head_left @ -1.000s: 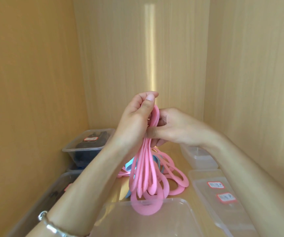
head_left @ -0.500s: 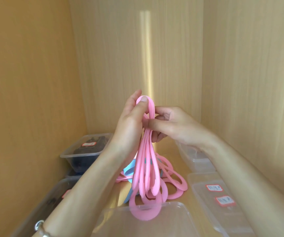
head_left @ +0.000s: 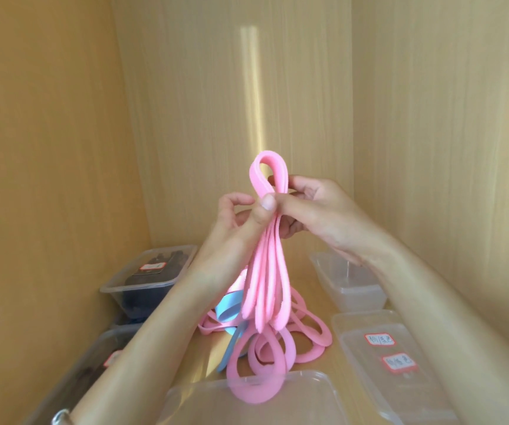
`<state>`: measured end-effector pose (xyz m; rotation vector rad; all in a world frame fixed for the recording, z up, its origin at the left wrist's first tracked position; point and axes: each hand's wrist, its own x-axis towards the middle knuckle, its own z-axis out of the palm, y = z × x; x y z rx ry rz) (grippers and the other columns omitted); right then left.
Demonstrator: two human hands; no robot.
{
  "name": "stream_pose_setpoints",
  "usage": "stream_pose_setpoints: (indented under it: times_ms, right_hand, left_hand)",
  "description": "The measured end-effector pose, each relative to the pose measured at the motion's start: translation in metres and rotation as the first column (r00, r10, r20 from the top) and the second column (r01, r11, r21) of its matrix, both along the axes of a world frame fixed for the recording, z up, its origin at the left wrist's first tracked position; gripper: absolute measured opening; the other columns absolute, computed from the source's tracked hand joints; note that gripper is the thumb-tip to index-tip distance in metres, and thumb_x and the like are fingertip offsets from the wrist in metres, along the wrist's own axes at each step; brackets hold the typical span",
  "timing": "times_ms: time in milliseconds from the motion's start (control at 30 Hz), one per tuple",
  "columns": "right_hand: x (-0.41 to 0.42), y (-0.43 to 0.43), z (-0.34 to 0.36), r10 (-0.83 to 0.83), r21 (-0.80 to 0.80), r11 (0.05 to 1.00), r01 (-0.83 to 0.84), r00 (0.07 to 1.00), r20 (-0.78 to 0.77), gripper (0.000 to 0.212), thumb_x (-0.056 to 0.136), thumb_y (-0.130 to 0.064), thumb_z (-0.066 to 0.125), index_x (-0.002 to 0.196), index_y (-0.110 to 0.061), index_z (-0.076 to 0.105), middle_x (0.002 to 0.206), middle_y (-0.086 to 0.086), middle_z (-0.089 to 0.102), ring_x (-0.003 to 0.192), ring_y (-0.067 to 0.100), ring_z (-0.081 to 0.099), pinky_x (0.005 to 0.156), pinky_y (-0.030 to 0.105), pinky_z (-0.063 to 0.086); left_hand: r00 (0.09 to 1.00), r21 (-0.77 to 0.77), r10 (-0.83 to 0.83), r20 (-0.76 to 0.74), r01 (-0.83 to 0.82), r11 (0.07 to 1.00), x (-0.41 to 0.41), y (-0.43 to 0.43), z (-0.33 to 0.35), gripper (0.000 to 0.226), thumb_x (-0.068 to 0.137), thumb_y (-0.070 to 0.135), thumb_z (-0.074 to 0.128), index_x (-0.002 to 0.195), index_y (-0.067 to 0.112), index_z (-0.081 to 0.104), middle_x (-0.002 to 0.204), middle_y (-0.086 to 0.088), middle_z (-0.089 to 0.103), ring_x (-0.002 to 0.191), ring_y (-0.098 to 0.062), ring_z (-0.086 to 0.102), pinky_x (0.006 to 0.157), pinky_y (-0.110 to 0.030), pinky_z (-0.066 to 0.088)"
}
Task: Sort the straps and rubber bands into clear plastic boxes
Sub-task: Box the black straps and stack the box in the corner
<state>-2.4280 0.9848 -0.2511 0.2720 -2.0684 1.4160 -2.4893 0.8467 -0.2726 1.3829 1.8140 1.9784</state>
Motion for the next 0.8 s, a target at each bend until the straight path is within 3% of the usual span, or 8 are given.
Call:
stream_pose_setpoints:
  times_ms: [133,267,367,467,633,733,800]
  right_hand:
    - [-0.001,0.002,-0.004,0.000,-0.001,1.000,0.000,0.999,0.033,0.016,0.086,-0.025,0.070,0.101,-0.022,0.071,0.091,0.010,0.074,0.081,0.032,0.070,0.080,0.042,0.057]
    - [-0.004,0.002,-0.007,-0.024,0.026,0.999,0.023,0.998,0.058,0.021,0.086,-0.029,0.071,0.107,-0.027,0.071,0.073,0.005,0.065,0.069,0.018,0.062,0.077,0.035,0.054]
    - [-0.004,0.001,-0.006,-0.011,0.016,1.000,0.011,0.999,0.051,0.023,0.087,-0.027,0.071,0.109,-0.025,0.070,0.068,0.004,0.064,0.068,0.021,0.062,0.075,0.041,0.055]
    - [-0.004,-0.001,-0.007,0.008,0.004,1.000,-0.009,0.999,0.043,0.026,0.083,-0.029,0.072,0.108,-0.021,0.070,0.068,0.004,0.068,0.072,0.028,0.067,0.077,0.043,0.057]
    - [-0.008,0.001,-0.008,-0.031,-0.063,0.997,0.035,0.998,0.052,0.019,0.089,-0.033,0.063,0.101,-0.019,0.068,0.092,0.004,0.073,0.075,0.013,0.072,0.074,0.026,0.058]
    - [-0.017,0.012,-0.020,-0.157,0.125,0.983,0.134,0.966,0.204,0.018,0.091,-0.038,0.061,0.089,-0.021,0.066,0.088,0.000,0.071,0.067,0.010,0.070,0.067,0.026,0.055]
    - [-0.025,0.021,-0.032,-0.262,0.368,0.924,0.107,0.877,0.402,0.019,0.094,-0.033,0.058,0.090,-0.016,0.066,0.088,-0.001,0.071,0.068,0.012,0.069,0.062,0.023,0.051]
  left_hand:
    - [0.997,-0.082,-0.080,0.005,0.080,0.993,0.001,-0.001,0.000,0.042,0.084,0.022,0.061,0.117,0.008,0.040,0.102,-0.018,0.071,0.091,-0.024,0.071,0.074,-0.027,0.059]
    - [0.998,-0.115,-0.043,-0.036,0.039,0.993,-0.002,-0.002,0.000,0.035,0.089,0.016,0.063,0.116,0.011,0.042,0.101,-0.026,0.068,0.094,-0.041,0.066,0.078,-0.039,0.058]
    - [0.997,-0.128,-0.013,-0.076,0.003,0.992,-0.003,-0.002,-0.001,0.033,0.090,0.020,0.063,0.114,0.012,0.042,0.097,-0.025,0.069,0.088,-0.040,0.067,0.082,-0.049,0.054]
    - [0.996,-0.100,0.034,-0.078,-0.042,0.994,-0.005,0.000,-0.001,0.031,0.089,0.021,0.065,0.110,0.012,0.044,0.090,-0.026,0.069,0.073,-0.032,0.065,0.076,-0.050,0.054]
    - [0.978,0.047,0.205,0.023,-0.206,0.977,-0.017,-0.002,0.001,0.022,0.089,0.022,0.066,0.101,0.017,0.048,0.087,-0.019,0.071,0.072,-0.030,0.067,0.074,-0.049,0.055]
    - [0.963,0.100,0.262,0.058,-0.267,0.958,-0.022,-0.004,0.003,0.019,0.090,0.023,0.065,0.098,0.021,0.048,0.084,-0.012,0.071,0.077,-0.032,0.069,0.078,-0.051,0.055]
    - [0.961,0.112,0.267,0.075,-0.274,0.955,-0.021,-0.003,0.003,0.020,0.090,0.024,0.065,0.098,0.021,0.047,0.083,-0.009,0.070,0.078,-0.032,0.069,0.081,-0.052,0.055]
